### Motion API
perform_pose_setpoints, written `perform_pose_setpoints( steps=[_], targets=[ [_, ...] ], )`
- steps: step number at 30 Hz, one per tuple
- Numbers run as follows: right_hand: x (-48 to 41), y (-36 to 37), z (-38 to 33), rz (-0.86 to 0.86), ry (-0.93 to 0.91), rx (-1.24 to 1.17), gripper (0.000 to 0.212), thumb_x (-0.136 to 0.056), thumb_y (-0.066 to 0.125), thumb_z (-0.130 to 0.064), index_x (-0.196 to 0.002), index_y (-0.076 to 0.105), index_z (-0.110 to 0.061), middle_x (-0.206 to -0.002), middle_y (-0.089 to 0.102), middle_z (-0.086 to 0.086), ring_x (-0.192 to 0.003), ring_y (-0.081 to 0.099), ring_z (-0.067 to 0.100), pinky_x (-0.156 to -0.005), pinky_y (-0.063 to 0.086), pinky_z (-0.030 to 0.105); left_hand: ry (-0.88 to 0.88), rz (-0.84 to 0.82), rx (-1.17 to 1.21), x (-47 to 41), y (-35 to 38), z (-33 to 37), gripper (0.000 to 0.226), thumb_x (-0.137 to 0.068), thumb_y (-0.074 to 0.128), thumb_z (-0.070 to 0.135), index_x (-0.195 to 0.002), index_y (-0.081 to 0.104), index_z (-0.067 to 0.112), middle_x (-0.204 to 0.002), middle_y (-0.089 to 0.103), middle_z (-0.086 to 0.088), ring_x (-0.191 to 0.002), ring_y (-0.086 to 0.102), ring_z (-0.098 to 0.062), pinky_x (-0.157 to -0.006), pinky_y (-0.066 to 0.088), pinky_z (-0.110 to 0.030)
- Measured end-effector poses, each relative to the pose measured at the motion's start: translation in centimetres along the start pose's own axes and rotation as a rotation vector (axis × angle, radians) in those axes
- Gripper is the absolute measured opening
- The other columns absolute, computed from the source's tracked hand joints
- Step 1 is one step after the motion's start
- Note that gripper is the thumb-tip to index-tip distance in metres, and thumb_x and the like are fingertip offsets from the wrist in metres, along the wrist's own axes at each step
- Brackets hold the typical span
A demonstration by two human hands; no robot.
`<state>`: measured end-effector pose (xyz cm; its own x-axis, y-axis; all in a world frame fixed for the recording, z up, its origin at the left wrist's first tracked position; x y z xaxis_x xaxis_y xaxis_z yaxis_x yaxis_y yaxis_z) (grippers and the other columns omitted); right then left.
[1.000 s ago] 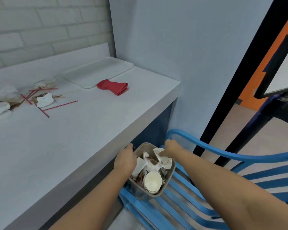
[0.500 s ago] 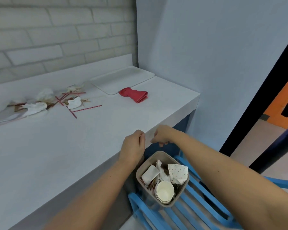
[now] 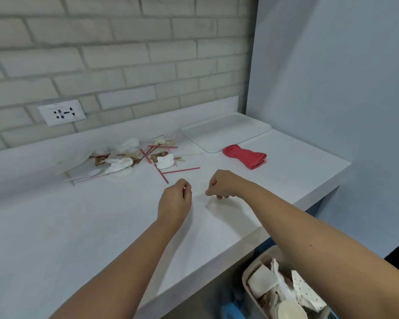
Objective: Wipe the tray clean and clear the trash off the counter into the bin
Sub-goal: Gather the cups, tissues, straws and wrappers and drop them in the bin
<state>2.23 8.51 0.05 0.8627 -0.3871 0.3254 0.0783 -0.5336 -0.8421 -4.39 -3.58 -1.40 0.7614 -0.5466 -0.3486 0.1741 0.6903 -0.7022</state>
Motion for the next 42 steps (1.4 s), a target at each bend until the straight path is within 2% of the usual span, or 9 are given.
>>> perform_pose_setpoints(
  steps=[8, 12, 15, 18, 21, 26, 30, 37, 42],
  targets=[
    [-8.3, -0.2, -5.3, 0.109, -0.017, -0.061, 0.022, -0.086, 0.056, -0.013, -0.097, 0.069, 0.001, -0.079, 0.06, 0.008, -0.058, 0.049, 0.016, -0.048, 0.034, 0.02, -0.095, 0.014, -0.086, -6.3, -3.9, -8.5, 0.018, -0.094, 0.044, 0.011, -0.1, 0.061, 0.006, -0.086, 0.064, -0.008, -0.075, 0.058, -0.023, -0.069, 0.049, -0.035],
    [-12.5, 0.1, -7.3, 0.226, -0.055, -0.066, 0.023, -0.084, 0.054, -0.01, -0.095, 0.069, 0.003, -0.092, 0.067, 0.015, -0.077, 0.051, 0.017, -0.064, 0.04, 0.026, -0.078, 0.043, -0.169, -9.5, -5.4, -12.4, 0.021, -0.092, 0.048, 0.008, -0.106, 0.062, 0.006, -0.109, 0.057, -0.01, -0.102, 0.053, -0.025, -0.08, 0.043, -0.028],
    [-14.9, 0.1, -8.5, 0.31, -0.076, -0.032, 0.02, -0.086, 0.052, -0.007, -0.096, 0.068, 0.0, -0.095, 0.058, 0.009, -0.085, 0.05, 0.017, -0.071, 0.04, 0.026, -0.102, 0.06, -0.292, -12.0, -6.9, -15.2, 0.027, -0.089, 0.055, 0.016, -0.115, 0.06, 0.01, -0.126, 0.046, -0.009, -0.116, 0.04, -0.028, -0.094, 0.039, -0.035],
    [-16.4, 0.2, -9.4, 0.357, -0.086, 0.007, 0.029, -0.086, 0.056, -0.007, -0.114, 0.06, -0.011, -0.117, 0.043, 0.005, -0.115, 0.042, 0.021, -0.084, 0.042, 0.028, -0.159, -0.081, -0.472, -14.0, -7.2, -17.9, 0.054, -0.082, 0.064, 0.042, -0.129, 0.048, 0.022, -0.145, 0.028, -0.006, -0.13, 0.029, -0.03, -0.102, 0.034, -0.043],
    [-18.0, 0.6, -10.1, 0.35, -0.093, 0.073, 0.047, -0.085, 0.059, -0.01, -0.13, 0.049, -0.015, -0.134, 0.036, 0.006, -0.125, 0.034, 0.024, -0.093, 0.041, 0.031, -0.224, -0.323, -0.58, -14.9, -6.3, -20.5, 0.085, -0.072, 0.064, 0.062, -0.142, 0.026, 0.032, -0.157, 0.006, -0.004, -0.142, 0.009, -0.032, -0.11, 0.023, -0.05],
    [-20.4, 1.7, -10.5, 0.245, -0.06, 0.323, 0.069, -0.084, 0.058, -0.011, -0.146, 0.027, -0.019, -0.143, 0.031, 0.006, -0.13, 0.03, 0.028, -0.103, 0.035, 0.037, -0.164, -0.482, -0.534, -15.5, -5.2, -21.5, 0.073, -0.085, 0.054, 0.052, -0.146, 0.02, 0.029, -0.146, 0.029, -0.011, -0.129, 0.031, -0.033, -0.103, 0.032, -0.041],
    [-21.8, 2.7, -10.4, 0.195, -0.03, 0.458, 0.053, -0.087, 0.053, -0.012, -0.138, 0.04, -0.021, -0.134, 0.042, 0.006, -0.126, 0.035, 0.027, -0.102, 0.031, 0.039, -0.057, -0.468, -0.6, -15.3, -4.7, -20.4, 0.063, -0.086, 0.048, 0.043, -0.142, 0.027, 0.023, -0.131, 0.037, -0.013, -0.115, 0.038, -0.029, -0.091, 0.038, -0.034],
    [-21.9, 2.3, -11.3, 0.256, -0.074, 0.457, 0.029, -0.092, 0.046, -0.021, -0.119, 0.052, -0.012, -0.12, 0.057, 0.008, -0.116, 0.046, 0.026, -0.1, 0.031, 0.038, 0.059, -0.449, -0.839, -14.8, -3.7, -18.4, 0.05, -0.095, 0.033, 0.029, -0.138, 0.027, 0.002, -0.125, 0.047, -0.018, -0.11, 0.049, -0.029, -0.086, 0.041, -0.031],
    [-21.2, 0.7, -12.0, 0.314, -0.079, 0.151, 0.029, -0.094, 0.046, -0.025, -0.106, 0.057, -0.001, -0.111, 0.053, 0.011, -0.104, 0.051, 0.026, -0.081, 0.042, 0.028, 0.153, -0.393, -0.862, -14.5, -3.8, -18.5, 0.05, -0.102, 0.021, 0.031, -0.141, 0.023, 0.0, -0.128, 0.05, -0.018, -0.111, 0.051, -0.03, -0.088, 0.042, -0.033]
  ],
)
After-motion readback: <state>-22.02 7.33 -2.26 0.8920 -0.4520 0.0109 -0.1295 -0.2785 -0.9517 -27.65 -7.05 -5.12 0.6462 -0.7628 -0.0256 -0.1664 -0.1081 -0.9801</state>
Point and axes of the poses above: each hand's wrist, its own x-axis away from the middle knuckle, its own y-axis out of the palm, z = x × y, the point moved 7 cm from there along -x, towards the middle knuckle
